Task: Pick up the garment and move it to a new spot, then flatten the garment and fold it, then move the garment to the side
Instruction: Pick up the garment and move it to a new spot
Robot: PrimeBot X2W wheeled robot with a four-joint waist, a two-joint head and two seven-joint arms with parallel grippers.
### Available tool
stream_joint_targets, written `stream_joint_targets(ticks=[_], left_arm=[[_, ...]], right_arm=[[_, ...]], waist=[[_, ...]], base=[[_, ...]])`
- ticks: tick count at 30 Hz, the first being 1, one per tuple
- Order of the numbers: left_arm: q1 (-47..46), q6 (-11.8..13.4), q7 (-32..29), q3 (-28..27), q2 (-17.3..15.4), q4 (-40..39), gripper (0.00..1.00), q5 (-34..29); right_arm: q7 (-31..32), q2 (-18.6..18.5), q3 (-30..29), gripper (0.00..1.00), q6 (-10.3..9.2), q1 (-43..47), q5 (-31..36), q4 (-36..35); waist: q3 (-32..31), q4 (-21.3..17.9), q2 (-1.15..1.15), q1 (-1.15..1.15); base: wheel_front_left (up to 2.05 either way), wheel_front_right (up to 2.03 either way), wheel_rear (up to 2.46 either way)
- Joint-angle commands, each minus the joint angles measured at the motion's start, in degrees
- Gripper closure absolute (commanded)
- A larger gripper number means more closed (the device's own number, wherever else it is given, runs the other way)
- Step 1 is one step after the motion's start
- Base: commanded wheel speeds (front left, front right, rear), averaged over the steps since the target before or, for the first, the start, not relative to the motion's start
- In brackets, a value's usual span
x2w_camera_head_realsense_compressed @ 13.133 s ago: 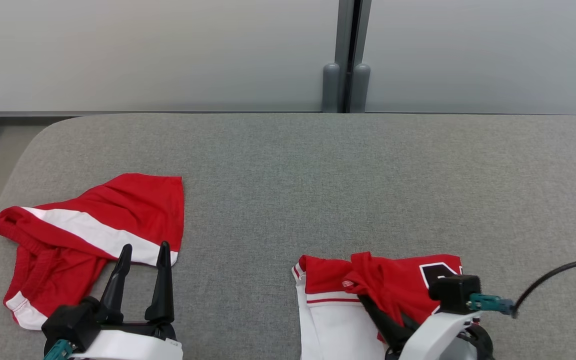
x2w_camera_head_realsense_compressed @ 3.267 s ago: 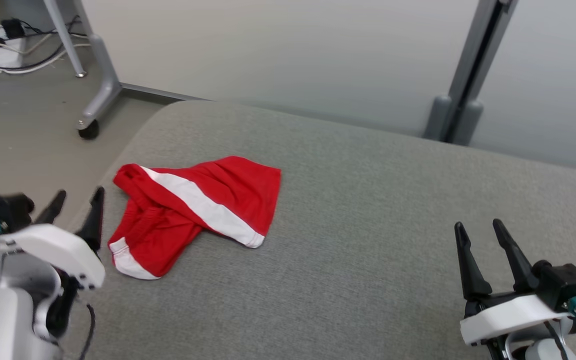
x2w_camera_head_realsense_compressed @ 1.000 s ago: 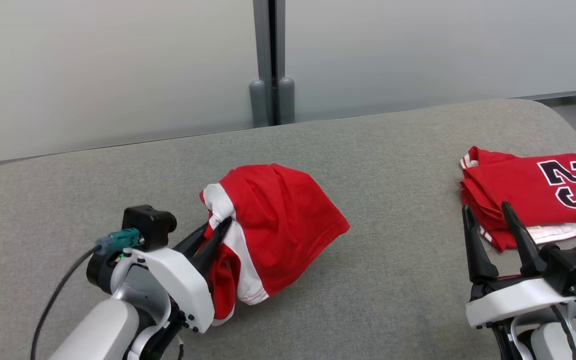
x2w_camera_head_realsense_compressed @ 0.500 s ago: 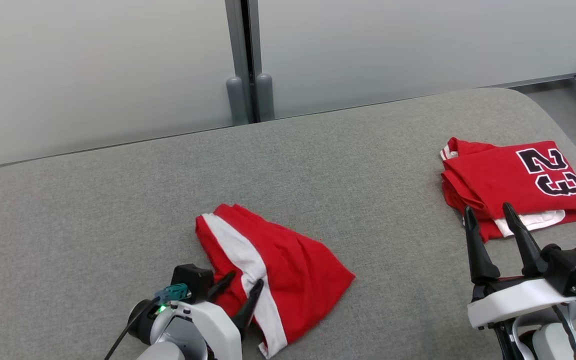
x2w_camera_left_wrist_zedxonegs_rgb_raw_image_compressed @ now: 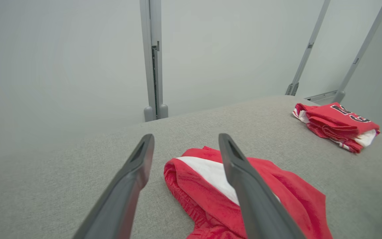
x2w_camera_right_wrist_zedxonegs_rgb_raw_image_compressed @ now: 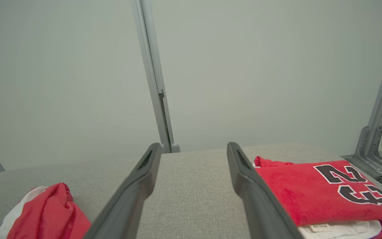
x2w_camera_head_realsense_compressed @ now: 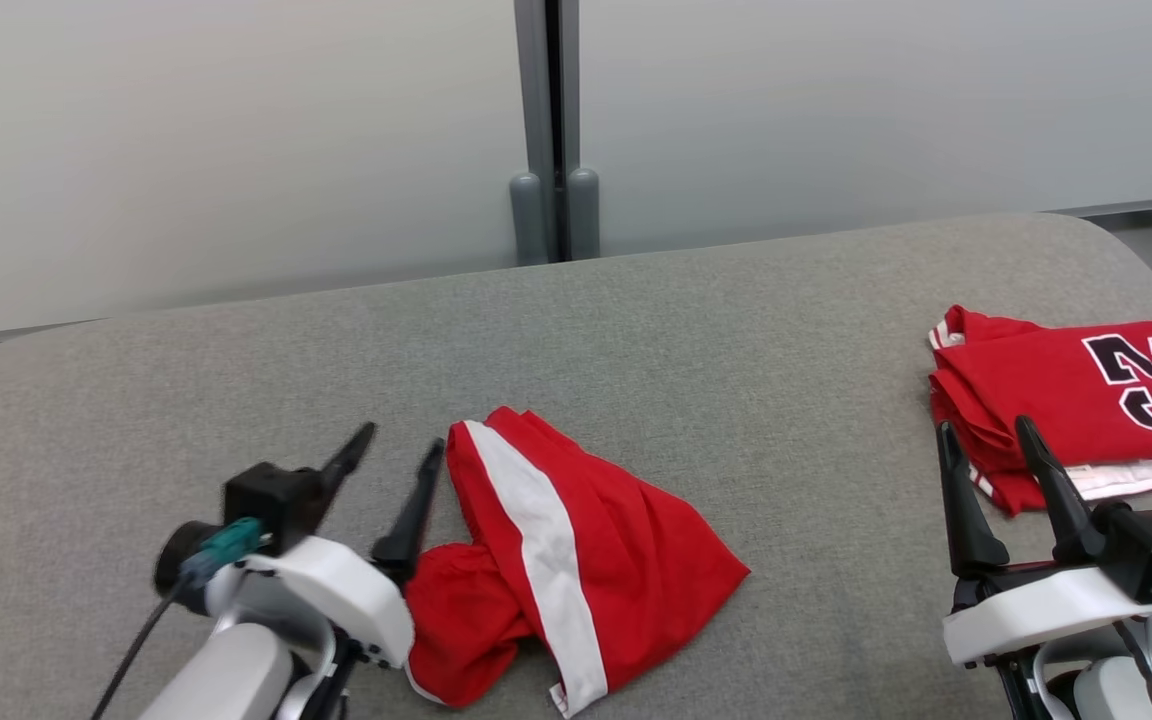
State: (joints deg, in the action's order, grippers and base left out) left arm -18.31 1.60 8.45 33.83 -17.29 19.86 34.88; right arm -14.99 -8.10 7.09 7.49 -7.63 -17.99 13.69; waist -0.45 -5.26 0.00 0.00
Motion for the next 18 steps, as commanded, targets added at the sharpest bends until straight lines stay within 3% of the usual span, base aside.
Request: stream_joint_targets(ticks=[1,5,10,15,18], left_arm=[[0.77,0.43,0.32,-0.33,-0.4,-0.27,0.0,-0.05],[4.37,4.94,3.94,-5.73,-4.03,-6.4,0.0,0.46],[9.74,8.63,6.17,-10.97,-5.99,-10.74,0.0,0.69],[14.94,10.39,6.73,-15.91,-4.8,-14.05,0.0,-0.54],[17.78,10.21,6.73,-19.09,-3.13,-15.66,0.0,-2.23]], right_arm=[[-0.26,-0.5,-0.26,0.0,0.01,0.56,-0.28,-0.27],[-0.26,-0.71,-0.72,0.0,0.01,1.2,-0.4,-0.93],[-0.26,-0.68,-1.16,0.0,0.01,2.12,0.05,-1.59],[-0.26,-0.44,-1.33,0.0,0.01,3.02,0.26,-2.2],[-0.26,-0.13,-1.29,0.0,0.01,3.63,0.28,-2.35]], waist=[[-0.21,0.33,0.0,0.0],[-0.71,1.6,0.0,0.0],[-0.93,2.42,0.0,0.0],[-0.88,3.0,0.0,0.0],[-0.8,3.2,0.0,0.0]], base=[[0.0,0.0,0.0],[0.0,0.0,0.0],[0.0,0.0,0.0],[0.0,0.0,0.0],[0.0,0.0,0.0]])
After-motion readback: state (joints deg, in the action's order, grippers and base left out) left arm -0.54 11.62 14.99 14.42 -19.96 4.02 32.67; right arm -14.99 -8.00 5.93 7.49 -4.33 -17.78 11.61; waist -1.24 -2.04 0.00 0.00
